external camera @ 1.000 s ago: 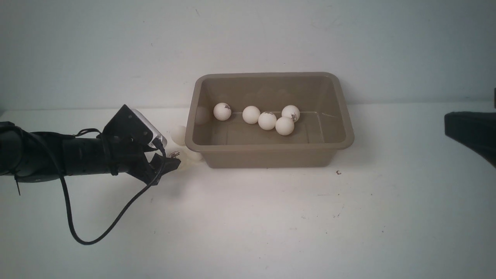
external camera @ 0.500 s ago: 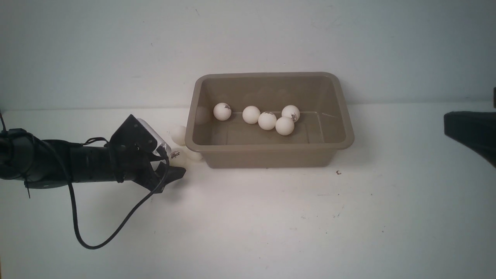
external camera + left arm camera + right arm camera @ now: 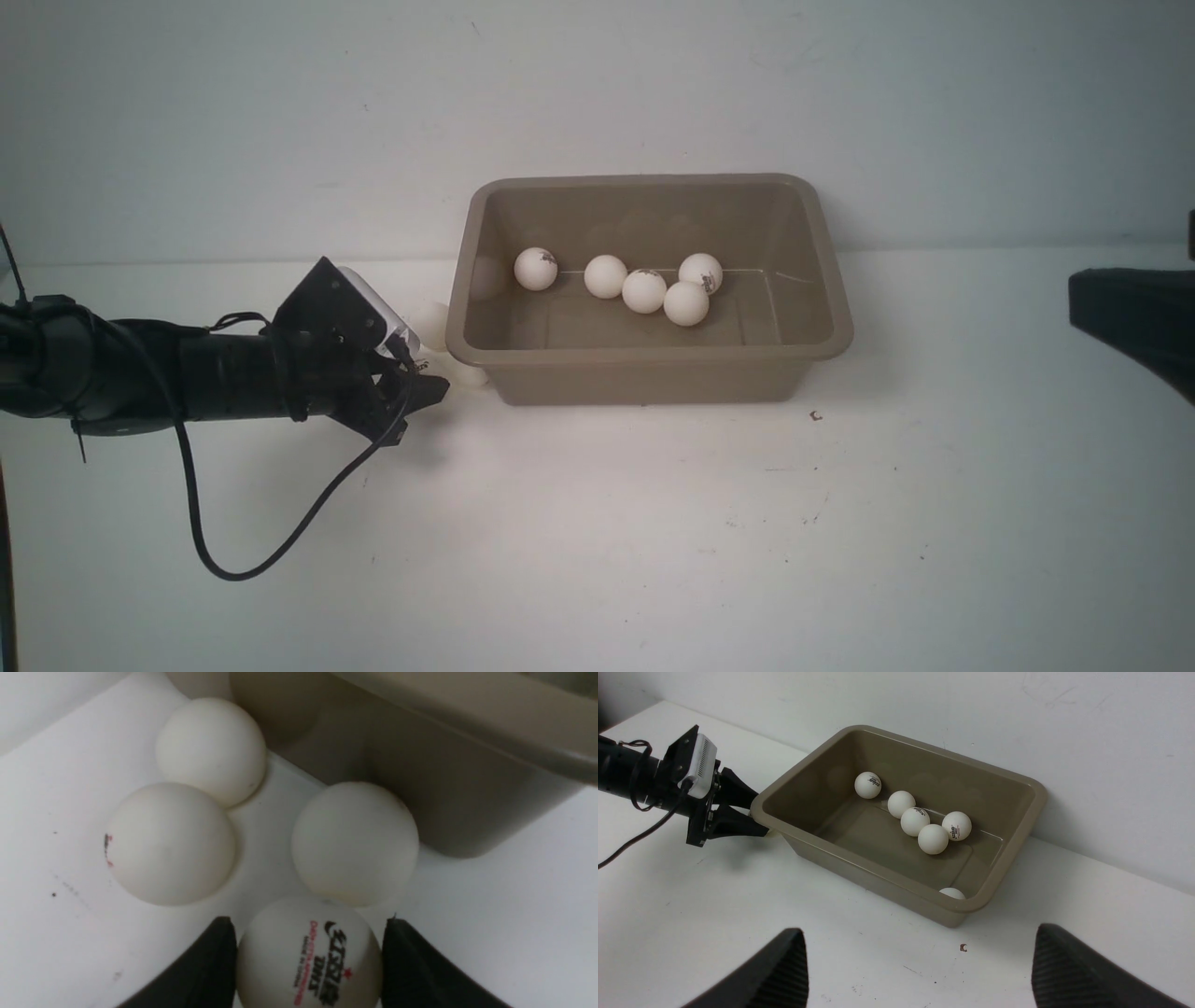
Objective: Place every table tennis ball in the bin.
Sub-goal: Use the left arm to clamp the table tennis ball closest to it, then use the left arm to put the table tennis ball into the box
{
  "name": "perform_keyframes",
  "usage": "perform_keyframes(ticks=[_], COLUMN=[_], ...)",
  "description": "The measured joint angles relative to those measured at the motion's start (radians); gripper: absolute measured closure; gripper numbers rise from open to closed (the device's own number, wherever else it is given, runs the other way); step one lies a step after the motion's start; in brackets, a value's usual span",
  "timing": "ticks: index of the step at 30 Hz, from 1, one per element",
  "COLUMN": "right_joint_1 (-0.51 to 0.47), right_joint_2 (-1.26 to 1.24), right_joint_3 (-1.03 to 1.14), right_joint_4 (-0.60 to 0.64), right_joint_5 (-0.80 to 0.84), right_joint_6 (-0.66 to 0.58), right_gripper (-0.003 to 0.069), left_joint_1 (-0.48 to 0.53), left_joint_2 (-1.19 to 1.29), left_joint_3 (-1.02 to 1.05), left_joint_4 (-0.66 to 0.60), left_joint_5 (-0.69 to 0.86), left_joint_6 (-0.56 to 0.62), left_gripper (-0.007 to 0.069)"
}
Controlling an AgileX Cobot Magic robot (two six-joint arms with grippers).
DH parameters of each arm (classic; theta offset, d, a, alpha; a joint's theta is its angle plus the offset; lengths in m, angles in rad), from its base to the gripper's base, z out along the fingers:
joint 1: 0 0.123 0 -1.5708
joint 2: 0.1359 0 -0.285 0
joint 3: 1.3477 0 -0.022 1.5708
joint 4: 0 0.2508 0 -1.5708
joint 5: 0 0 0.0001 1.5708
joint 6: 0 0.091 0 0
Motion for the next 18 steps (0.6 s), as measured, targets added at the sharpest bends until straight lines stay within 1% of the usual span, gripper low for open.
perform_keyframes(ticks=[5, 11, 15, 16, 18], right_joint_1=[0.0, 0.0, 0.0, 0.0, 0.0], right_joint_2=[0.0, 0.0, 0.0, 0.0, 0.0], right_joint_3=[0.0, 0.0, 0.0, 0.0, 0.0], right_joint_4=[0.0, 0.0, 0.0, 0.0, 0.0], right_joint_5=[0.0, 0.007, 0.007, 0.008, 0.008], right_joint_6=[-0.001, -0.001, -0.001, -0.001, -0.001], right_gripper=[0.0076, 0.0076, 0.0076, 0.0076, 0.0076], left_joint_1=[0.002, 0.031, 0.034, 0.024, 0.003], left_joint_2=[-0.005, -0.117, -0.18, -0.19, -0.189], left_joint_3=[0.0, 0.0, -0.008, -0.024, -0.045], left_joint_4=[0.001, 0.005, 0.005, 0.006, 0.008], left_joint_5=[-0.006, -0.004, 0.081, 0.153, 0.189], left_joint_6=[-0.004, -0.064, -0.072, -0.067, -0.059], left_gripper=[0.0272, 0.0272, 0.0272, 0.0272, 0.0272])
